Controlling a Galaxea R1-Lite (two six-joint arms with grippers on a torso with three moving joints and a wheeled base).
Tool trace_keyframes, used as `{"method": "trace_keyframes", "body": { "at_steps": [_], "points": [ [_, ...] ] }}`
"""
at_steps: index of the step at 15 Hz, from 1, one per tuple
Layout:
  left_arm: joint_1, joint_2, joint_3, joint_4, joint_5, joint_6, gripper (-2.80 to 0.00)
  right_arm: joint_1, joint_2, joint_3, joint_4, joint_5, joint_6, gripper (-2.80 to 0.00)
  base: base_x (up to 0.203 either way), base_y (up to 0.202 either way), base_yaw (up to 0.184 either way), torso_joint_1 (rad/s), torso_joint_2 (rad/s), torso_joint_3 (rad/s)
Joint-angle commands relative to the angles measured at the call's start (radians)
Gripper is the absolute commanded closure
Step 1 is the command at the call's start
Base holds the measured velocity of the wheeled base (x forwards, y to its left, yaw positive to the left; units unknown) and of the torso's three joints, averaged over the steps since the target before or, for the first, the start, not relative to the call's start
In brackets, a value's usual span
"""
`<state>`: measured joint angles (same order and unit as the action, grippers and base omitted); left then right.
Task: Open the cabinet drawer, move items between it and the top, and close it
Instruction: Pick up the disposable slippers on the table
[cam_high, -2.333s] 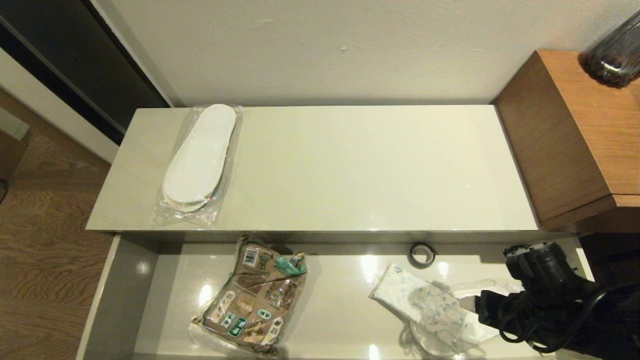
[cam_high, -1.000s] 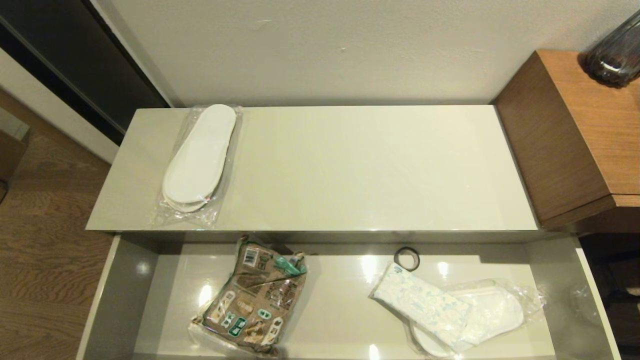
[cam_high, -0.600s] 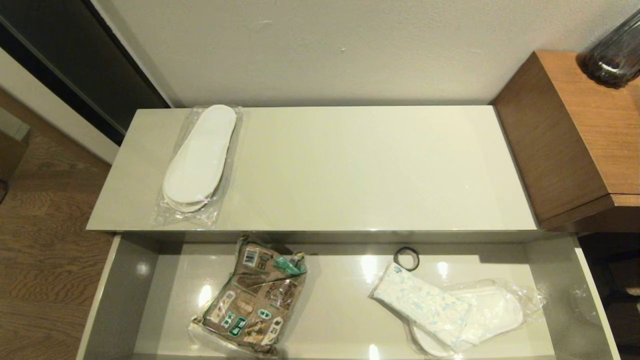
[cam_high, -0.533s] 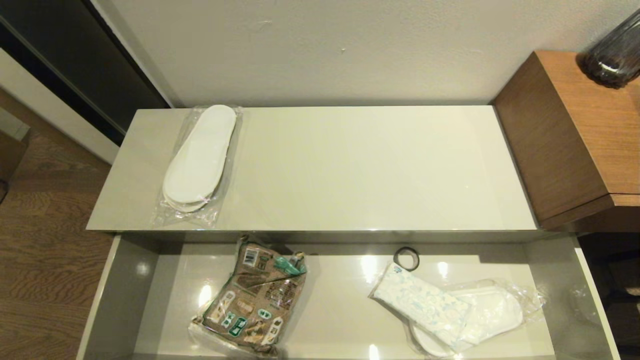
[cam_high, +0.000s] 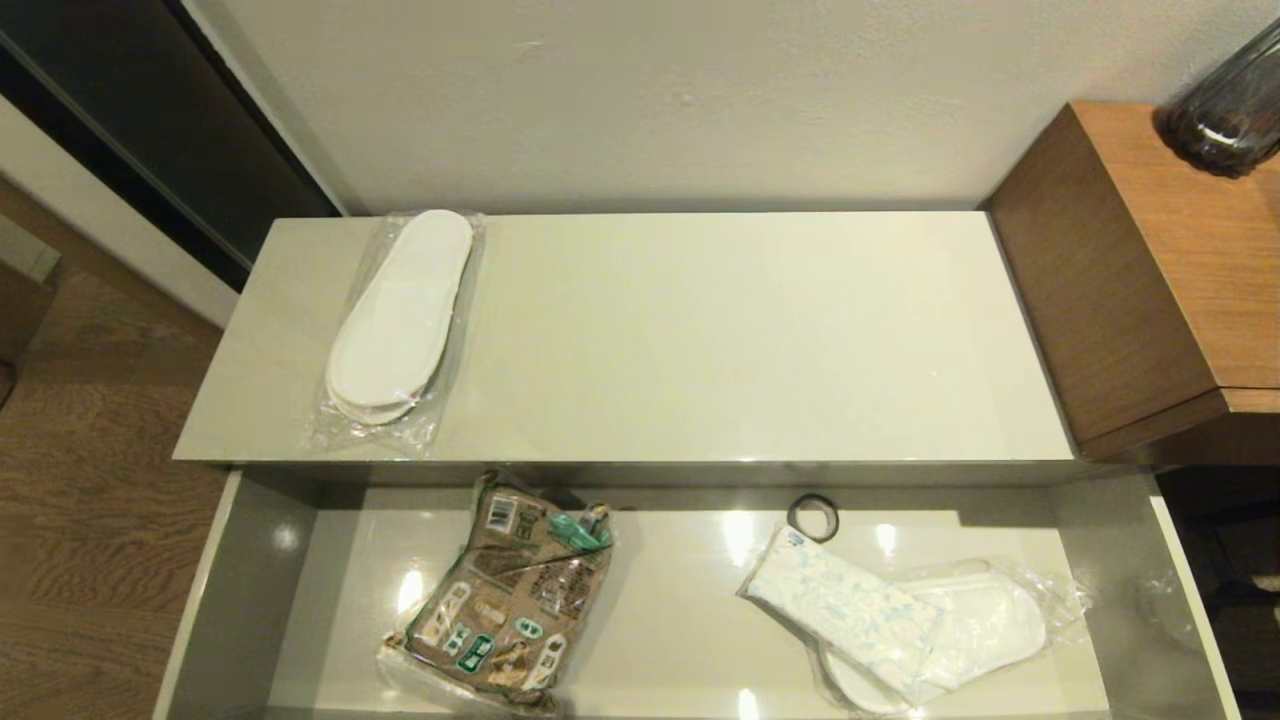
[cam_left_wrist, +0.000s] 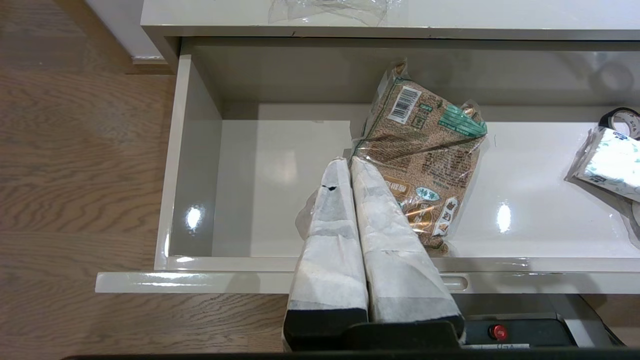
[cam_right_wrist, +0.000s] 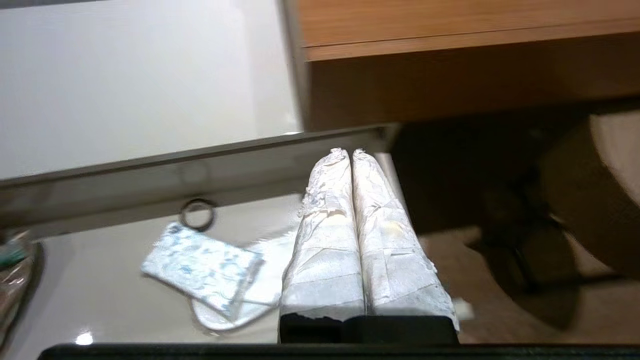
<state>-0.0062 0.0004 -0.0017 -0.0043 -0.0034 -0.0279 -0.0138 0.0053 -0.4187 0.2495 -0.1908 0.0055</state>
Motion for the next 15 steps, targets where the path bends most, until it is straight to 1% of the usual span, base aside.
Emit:
{"method": "trace_keyframes", "body": {
  "at_steps": [1, 2, 3, 4, 5, 6, 8, 15],
  "points": [
    [0.000, 0.001, 0.000, 0.000, 0.000, -0.001, 0.00, 0.000, -0.006, 0.212, -0.251, 0.095, -0.023, 0.00, 0.000, 0.000, 0.000, 0.000, 0.00, 0.000],
    [0.000, 0.001, 0.000, 0.000, 0.000, 0.000, 0.00, 0.000, -0.006, 0.308, -0.338, 0.124, -0.057, 0.00, 0.000, 0.000, 0.000, 0.000, 0.00, 0.000],
    [0.000, 0.001, 0.000, 0.000, 0.000, -0.001, 0.00, 0.000, -0.006, 0.385, -0.391, 0.142, -0.086, 0.00, 0.000, 0.000, 0.000, 0.000, 0.00, 0.000],
    [0.000, 0.001, 0.000, 0.000, 0.000, 0.000, 0.00, 0.000, -0.007, 0.429, -0.403, 0.158, -0.119, 0.00, 0.000, 0.000, 0.000, 0.000, 0.00, 0.000],
    [0.000, 0.001, 0.000, 0.000, 0.000, 0.000, 0.00, 0.000, -0.006, 0.429, -0.353, 0.172, -0.145, 0.00, 0.000, 0.000, 0.000, 0.000, 0.00, 0.000],
    [0.000, 0.001, 0.000, 0.000, 0.000, 0.000, 0.00, 0.000, -0.007, 0.420, -0.289, 0.185, -0.153, 0.00, 0.000, 0.000, 0.000, 0.000, 0.00, 0.000],
    [0.000, 0.001, 0.000, 0.000, 0.000, 0.000, 0.00, 0.000, -0.007, 0.419, -0.309, 0.194, -0.148, 0.00, 0.000, 0.000, 0.000, 0.000, 0.00, 0.000],
    [0.000, 0.001, 0.000, 0.000, 0.000, 0.000, 0.00, 0.000, -0.007, 0.419, -0.309, 0.194, -0.150, 0.00, 0.000, 0.000, 0.000, 0.000, 0.00, 0.000]
  ]
}}
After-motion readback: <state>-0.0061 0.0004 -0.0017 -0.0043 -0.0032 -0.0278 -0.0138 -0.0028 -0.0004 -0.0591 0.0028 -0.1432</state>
